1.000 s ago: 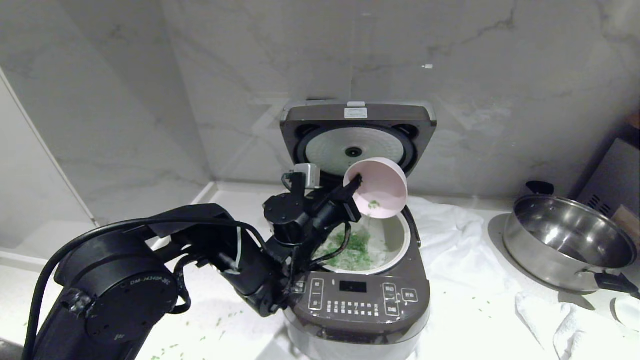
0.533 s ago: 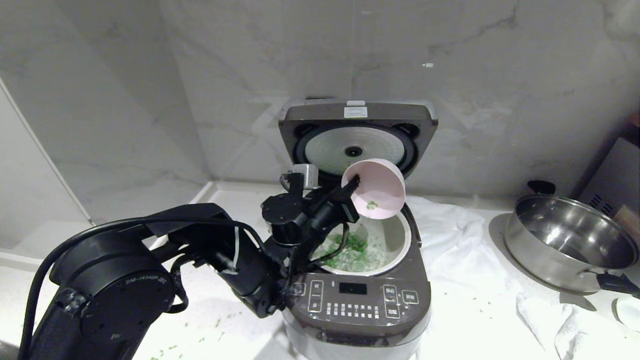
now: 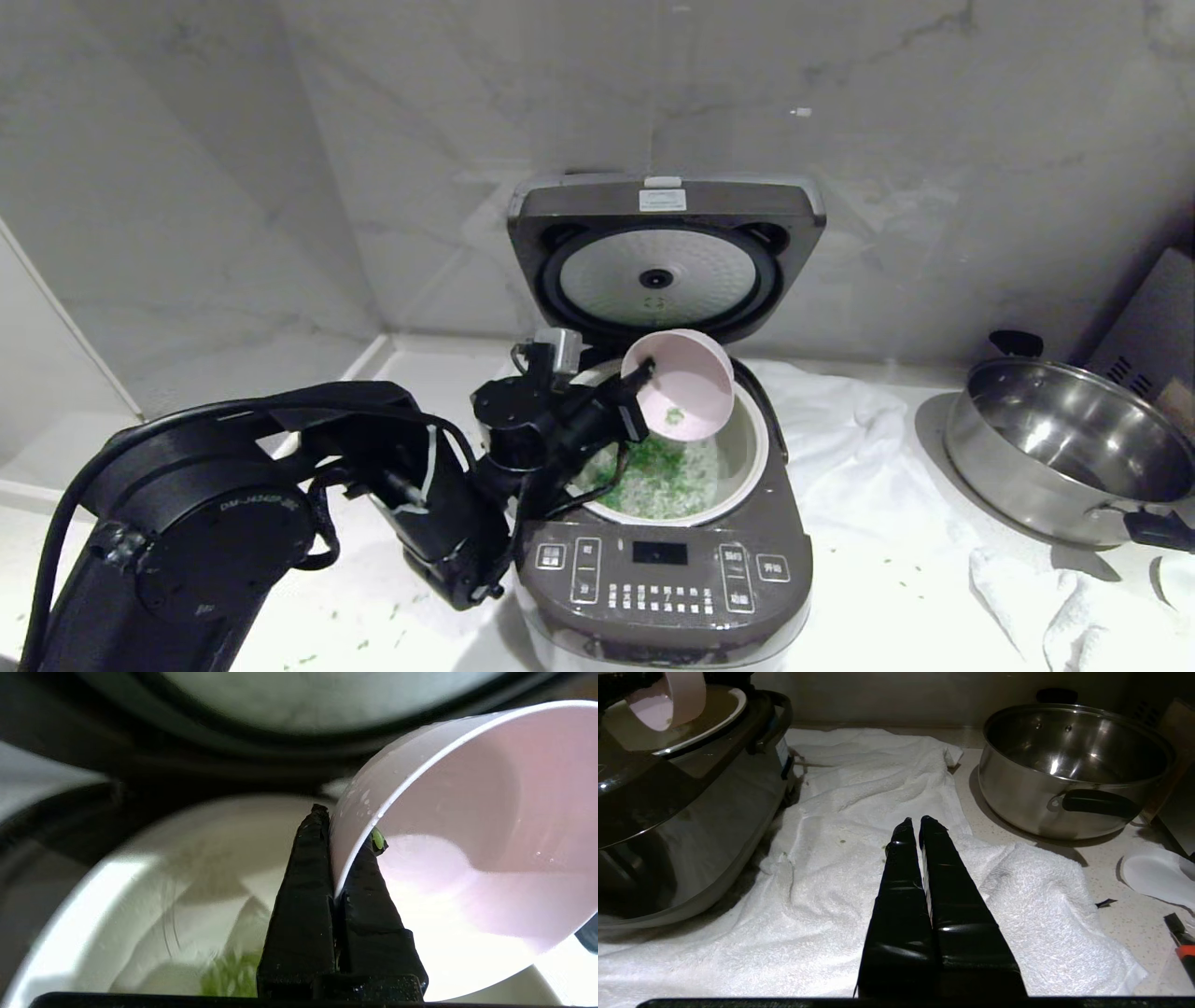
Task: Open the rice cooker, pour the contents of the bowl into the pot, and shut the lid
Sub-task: Pour the water from the bowl into the rice cooker, then place the bowl on the table
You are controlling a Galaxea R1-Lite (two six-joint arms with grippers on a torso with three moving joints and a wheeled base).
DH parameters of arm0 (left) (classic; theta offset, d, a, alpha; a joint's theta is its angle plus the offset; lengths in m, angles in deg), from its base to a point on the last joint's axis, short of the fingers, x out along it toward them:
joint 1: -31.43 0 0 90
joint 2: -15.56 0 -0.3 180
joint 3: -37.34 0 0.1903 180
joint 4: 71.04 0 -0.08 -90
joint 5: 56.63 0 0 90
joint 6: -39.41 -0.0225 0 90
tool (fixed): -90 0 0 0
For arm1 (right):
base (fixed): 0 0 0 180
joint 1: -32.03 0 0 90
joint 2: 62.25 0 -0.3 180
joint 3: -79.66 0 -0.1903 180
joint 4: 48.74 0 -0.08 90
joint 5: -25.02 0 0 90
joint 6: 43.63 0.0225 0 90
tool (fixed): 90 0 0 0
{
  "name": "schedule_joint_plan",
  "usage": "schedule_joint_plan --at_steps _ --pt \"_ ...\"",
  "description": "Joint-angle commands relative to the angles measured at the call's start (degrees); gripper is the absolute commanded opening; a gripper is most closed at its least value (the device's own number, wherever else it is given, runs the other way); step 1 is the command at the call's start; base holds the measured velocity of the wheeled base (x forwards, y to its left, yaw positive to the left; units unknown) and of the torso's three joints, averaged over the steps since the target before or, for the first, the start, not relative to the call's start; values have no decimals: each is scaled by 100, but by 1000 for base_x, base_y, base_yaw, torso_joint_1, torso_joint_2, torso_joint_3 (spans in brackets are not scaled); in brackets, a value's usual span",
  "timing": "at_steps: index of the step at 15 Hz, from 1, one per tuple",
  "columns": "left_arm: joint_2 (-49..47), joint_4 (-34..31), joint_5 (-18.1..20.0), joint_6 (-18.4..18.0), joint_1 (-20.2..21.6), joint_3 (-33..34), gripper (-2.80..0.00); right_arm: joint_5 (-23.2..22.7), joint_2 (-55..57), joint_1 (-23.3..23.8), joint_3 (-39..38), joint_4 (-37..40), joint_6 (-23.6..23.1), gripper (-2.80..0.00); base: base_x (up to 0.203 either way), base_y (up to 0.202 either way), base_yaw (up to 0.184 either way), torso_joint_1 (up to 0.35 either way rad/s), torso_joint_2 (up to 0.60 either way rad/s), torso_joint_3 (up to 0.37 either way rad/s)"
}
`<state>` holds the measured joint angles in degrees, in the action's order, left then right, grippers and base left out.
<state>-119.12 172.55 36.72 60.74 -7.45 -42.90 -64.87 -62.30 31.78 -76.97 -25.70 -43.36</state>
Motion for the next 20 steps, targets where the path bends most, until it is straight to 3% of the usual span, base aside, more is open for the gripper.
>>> schedule_joint_plan --at_steps 1,4,8,15,20 --pt "763 26 56 30 79 256 -280 -2 5 -2 -9 -2 0 -280 0 0 0 -7 39 14" --pt "1305 -331 39 273 172 184 -280 -2 5 -2 -9 -2 0 -280 0 0 0 -22 36 30" --pt "1708 -423 -8 320 221 394 -280 -2 5 -2 -9 -2 0 -280 0 0 0 -7 0 5" --pt "2967 -1053 73 289 741 1947 -280 -2 5 -2 -9 -2 0 -280 0 0 0 0 0 0" --pt "4565 -2117 56 11 1051 2717 -280 -2 5 -2 -9 -2 0 -280 0 0 0 0 0 0"
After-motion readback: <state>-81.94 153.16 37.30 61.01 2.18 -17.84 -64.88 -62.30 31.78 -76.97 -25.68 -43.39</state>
